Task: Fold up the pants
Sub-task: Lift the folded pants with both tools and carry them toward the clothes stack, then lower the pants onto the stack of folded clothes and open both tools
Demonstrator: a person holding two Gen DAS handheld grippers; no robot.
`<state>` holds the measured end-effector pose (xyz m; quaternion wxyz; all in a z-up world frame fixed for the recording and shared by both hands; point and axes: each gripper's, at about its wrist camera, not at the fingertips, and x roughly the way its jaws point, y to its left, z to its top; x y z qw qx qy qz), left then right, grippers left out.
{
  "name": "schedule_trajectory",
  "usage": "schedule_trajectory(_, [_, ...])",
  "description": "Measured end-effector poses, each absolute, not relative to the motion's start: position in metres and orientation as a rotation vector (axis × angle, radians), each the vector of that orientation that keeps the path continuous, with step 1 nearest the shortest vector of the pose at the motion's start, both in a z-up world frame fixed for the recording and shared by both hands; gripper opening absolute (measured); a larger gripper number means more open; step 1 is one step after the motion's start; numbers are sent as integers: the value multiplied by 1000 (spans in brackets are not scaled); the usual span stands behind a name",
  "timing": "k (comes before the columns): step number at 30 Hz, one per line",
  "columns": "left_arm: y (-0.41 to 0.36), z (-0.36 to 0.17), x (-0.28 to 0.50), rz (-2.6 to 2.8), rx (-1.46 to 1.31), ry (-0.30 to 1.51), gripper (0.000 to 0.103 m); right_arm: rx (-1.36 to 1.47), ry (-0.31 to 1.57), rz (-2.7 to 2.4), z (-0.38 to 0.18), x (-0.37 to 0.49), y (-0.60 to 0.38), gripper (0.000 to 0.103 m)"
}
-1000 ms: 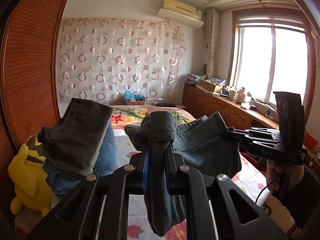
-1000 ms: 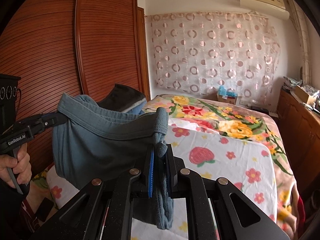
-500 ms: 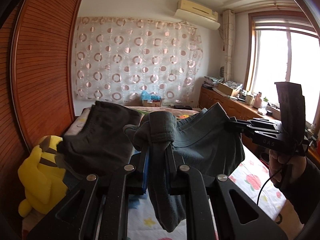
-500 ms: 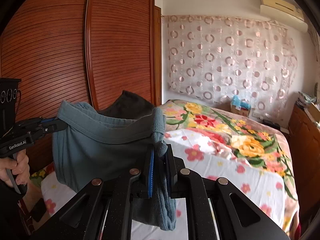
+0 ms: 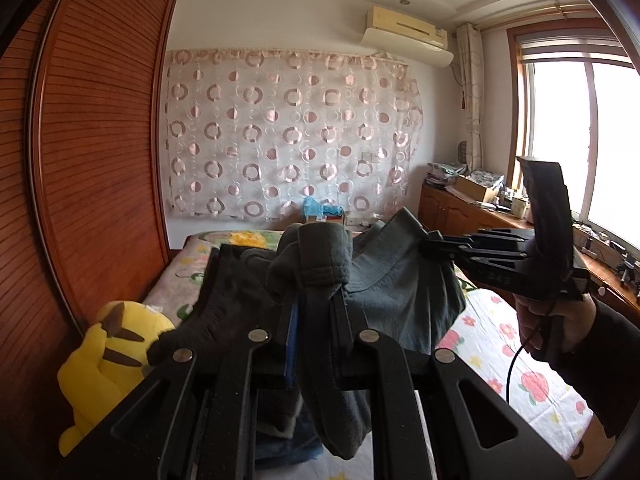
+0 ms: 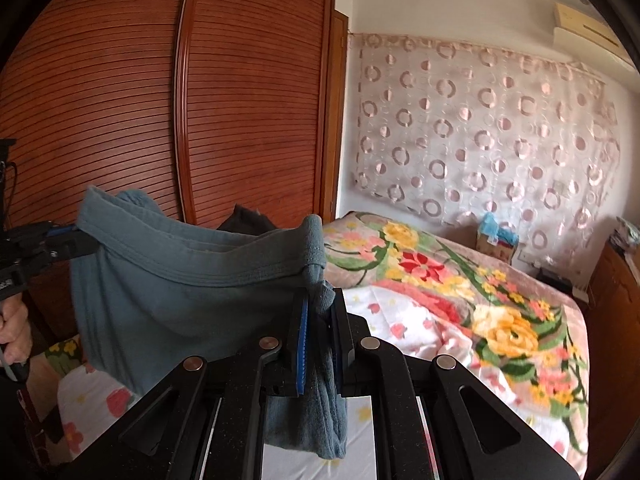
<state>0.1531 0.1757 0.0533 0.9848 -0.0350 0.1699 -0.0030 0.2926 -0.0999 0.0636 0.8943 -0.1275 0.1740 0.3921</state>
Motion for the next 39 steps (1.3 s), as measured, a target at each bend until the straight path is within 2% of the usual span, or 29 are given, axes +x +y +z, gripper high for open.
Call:
schedule_trajectory(16, [214,36,169,103,-125,335,14,-408,263,861,52,342,-28,10])
schedule_trajectory(34, [231,5,158,208,-209,381,14,-391,287,925,44,369,25,10])
schedule_trajectory(39, [228,-1,159,212,-217,406,14,-361,286,908,46,366,12,17])
